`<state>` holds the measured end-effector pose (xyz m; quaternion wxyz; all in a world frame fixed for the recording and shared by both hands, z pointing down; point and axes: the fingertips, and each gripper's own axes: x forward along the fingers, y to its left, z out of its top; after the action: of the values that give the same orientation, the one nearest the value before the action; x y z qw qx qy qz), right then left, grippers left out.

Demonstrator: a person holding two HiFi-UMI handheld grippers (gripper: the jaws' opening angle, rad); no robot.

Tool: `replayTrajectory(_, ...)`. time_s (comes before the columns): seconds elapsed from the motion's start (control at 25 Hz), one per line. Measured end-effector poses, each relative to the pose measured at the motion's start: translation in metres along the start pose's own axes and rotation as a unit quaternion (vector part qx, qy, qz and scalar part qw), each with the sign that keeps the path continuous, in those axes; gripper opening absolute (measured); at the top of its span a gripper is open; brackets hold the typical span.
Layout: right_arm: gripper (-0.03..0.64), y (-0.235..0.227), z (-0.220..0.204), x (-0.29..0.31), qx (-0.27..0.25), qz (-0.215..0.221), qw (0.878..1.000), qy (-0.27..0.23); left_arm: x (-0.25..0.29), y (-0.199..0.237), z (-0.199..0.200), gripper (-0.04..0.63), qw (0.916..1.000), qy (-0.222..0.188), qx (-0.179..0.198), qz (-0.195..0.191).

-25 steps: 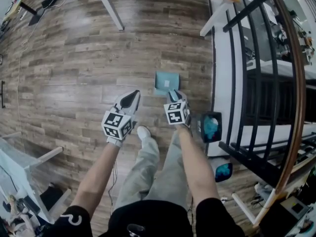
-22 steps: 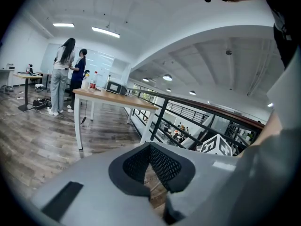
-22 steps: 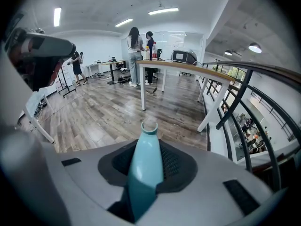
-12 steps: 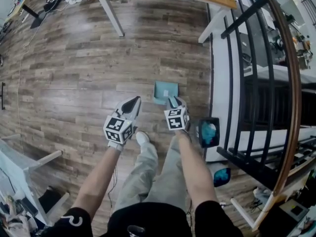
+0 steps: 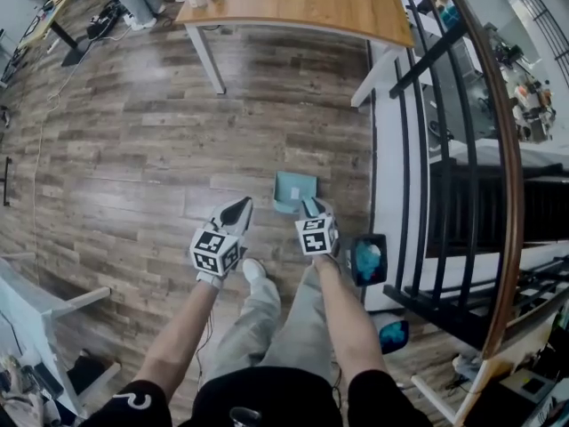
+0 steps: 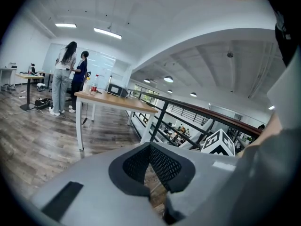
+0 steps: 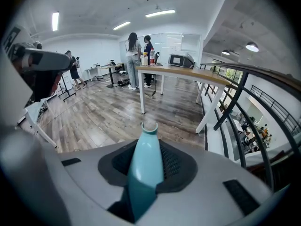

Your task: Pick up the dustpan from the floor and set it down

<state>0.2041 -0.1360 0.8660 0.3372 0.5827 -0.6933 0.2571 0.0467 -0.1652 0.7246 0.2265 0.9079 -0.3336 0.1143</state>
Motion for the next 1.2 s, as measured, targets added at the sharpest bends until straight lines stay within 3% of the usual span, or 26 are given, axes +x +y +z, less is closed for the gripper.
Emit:
replayTrajectory(0.24, 0.089, -0.008, 0.041, -0.032, -0.003, -0.007, 1.0, -0.013, -0.011, -0.003, 0.037, -0.003, 0.9999, -0.015, 0.007, 0.0)
replayTrajectory(0.76, 0.089, -0.024, 0.21, -0.162, -0.006, -0.022, 0.993, -0.114, -0.075, -0.021, 0.161, -0.003, 0.9966, -0.06, 0.056, -0.009)
replayTrajectory(1.2, 0.089, -0.019, 0.324, -0.282, -0.028, -0.025, 0.98, -0.196, -0.148, -0.011, 0.258, -0.003, 0.9913, -0.108, 0.071, 0.027)
